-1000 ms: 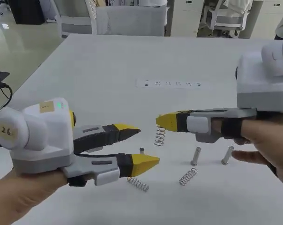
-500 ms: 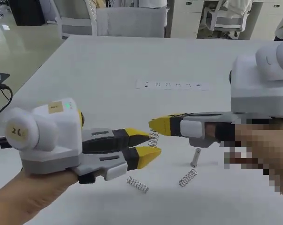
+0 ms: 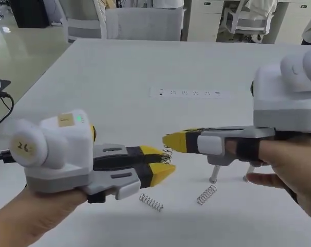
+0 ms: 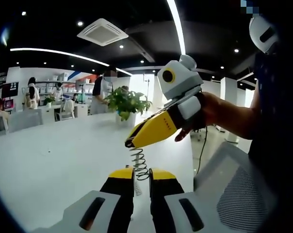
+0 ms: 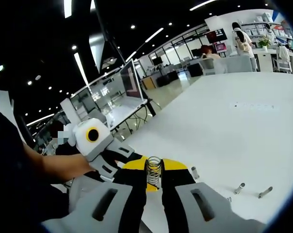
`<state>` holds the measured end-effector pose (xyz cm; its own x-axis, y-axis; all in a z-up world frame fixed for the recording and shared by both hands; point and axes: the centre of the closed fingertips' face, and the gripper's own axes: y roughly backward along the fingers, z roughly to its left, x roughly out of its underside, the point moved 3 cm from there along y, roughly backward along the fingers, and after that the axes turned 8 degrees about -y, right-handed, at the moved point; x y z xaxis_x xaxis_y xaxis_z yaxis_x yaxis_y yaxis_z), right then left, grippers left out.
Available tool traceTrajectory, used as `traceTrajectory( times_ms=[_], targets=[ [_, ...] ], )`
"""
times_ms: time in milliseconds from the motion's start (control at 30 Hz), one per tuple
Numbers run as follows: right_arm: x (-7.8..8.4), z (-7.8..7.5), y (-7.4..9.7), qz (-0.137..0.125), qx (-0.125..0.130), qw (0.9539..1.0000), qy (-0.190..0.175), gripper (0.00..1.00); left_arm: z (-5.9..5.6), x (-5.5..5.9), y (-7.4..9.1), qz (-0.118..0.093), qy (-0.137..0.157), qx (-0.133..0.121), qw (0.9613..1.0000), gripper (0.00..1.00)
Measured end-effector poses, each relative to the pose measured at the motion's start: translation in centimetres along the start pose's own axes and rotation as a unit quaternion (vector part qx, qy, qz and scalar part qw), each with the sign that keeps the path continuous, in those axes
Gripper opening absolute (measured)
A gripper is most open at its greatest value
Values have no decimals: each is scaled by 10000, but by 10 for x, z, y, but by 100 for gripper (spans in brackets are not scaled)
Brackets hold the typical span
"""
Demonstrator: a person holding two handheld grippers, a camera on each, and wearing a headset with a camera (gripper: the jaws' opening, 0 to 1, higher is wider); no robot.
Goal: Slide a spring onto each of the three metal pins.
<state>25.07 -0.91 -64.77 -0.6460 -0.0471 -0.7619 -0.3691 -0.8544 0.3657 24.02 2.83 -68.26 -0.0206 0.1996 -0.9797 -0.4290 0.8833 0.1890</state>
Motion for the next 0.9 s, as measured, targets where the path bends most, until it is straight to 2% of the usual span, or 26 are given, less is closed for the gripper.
traceTrajectory(
  times_ms=[100,200,333,433,533,633,667,767,900],
  targets=[
    [1,1,2,52,-48,10000,-14,8,0,0,2,29,-75,11,10000,3],
    [5,3,4,216,-167,9996,61,8,-2,1,4,87,-169,112,9998,3],
    [10,7,12,651,-407,9965,338,8,-8,0,6,176,-395,274,9987,2],
    [14,9,15,945,-477,9926,602,8,-16,0,5,278,-551,435,9971,2],
    [17,12,17,1236,-523,9869,897,8,-22,1,3,366,-698,544,9954,2],
    [21,14,20,1591,-603,9785,1165,8,-29,1,2,461,-840,659,9932,2],
    [21,14,21,1640,-613,9773,1188,8,-30,2,2,494,-881,689,9925,2],
    [26,15,24,2009,-687,9669,1417,8,-34,3,1,610,-1035,793,9896,2],
    [31,17,25,2288,-744,9560,1678,8,-38,5,0,725,-1199,894,9861,1]
  ],
)
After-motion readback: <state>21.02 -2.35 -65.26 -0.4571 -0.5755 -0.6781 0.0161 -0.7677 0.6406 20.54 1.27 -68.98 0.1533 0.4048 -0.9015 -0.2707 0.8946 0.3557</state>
